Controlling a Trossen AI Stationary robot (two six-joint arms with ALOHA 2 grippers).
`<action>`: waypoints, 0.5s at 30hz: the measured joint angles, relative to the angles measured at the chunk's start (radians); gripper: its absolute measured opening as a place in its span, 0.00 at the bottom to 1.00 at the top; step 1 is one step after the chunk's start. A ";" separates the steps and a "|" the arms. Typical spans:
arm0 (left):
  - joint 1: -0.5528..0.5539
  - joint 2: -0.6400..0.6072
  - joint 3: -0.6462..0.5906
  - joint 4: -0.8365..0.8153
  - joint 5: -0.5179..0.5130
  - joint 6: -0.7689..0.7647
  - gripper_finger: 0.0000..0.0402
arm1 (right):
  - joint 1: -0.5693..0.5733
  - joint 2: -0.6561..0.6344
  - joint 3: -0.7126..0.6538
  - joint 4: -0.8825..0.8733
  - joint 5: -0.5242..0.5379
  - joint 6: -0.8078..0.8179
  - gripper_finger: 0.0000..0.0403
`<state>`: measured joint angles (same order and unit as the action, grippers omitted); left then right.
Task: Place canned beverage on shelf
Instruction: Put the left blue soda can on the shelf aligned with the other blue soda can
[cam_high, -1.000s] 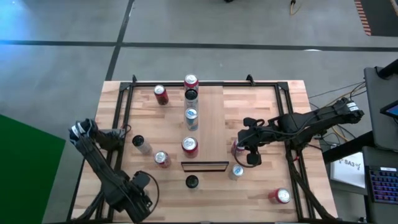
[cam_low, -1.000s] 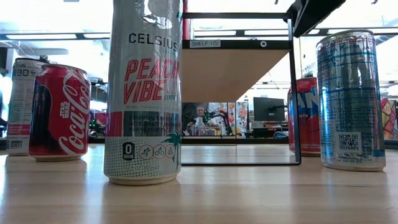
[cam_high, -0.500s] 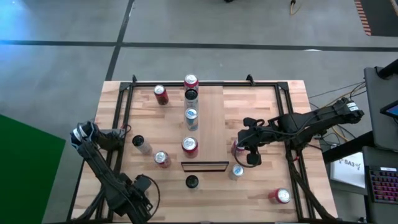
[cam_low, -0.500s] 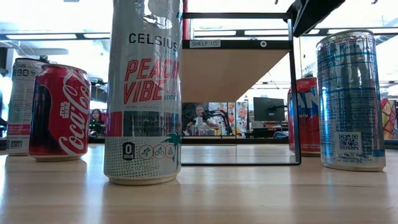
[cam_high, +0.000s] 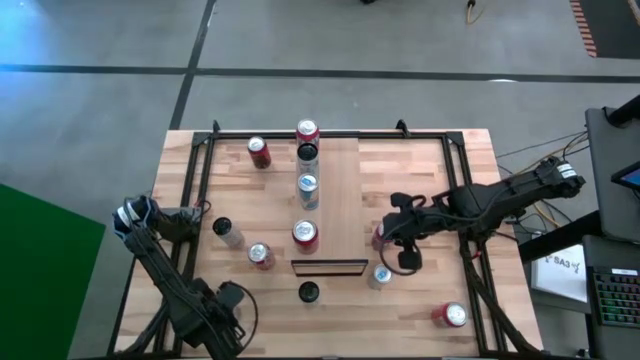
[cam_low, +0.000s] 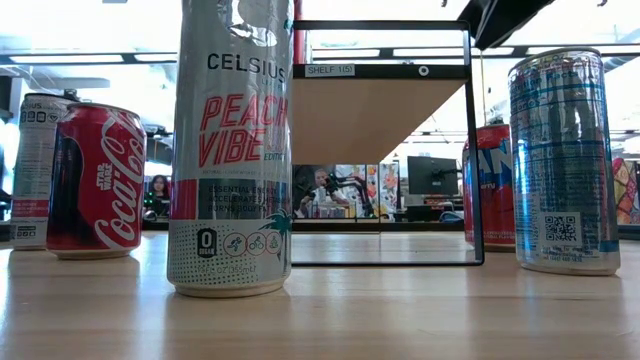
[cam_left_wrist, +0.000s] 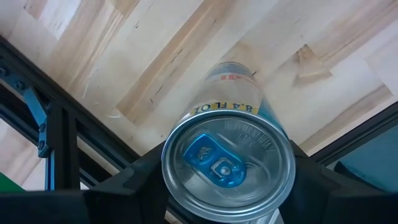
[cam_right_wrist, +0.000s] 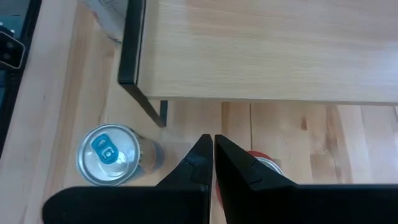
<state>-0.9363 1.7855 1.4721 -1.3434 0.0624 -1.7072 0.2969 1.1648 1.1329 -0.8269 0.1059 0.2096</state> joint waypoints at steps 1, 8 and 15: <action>0.000 0.000 0.003 -0.001 0.000 0.005 0.53 | 0.004 0.000 0.000 0.002 0.000 0.000 0.02; -0.001 0.001 0.083 -0.032 -0.008 0.041 0.54 | 0.018 0.000 0.000 0.018 0.003 0.007 0.02; 0.000 0.001 0.247 -0.136 -0.084 0.050 0.53 | 0.040 -0.005 0.000 0.020 0.006 0.029 0.02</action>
<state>-0.9363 1.7866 1.7193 -1.4790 -0.0219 -1.6567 0.3369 1.1603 1.1328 -0.8072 0.1122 0.2383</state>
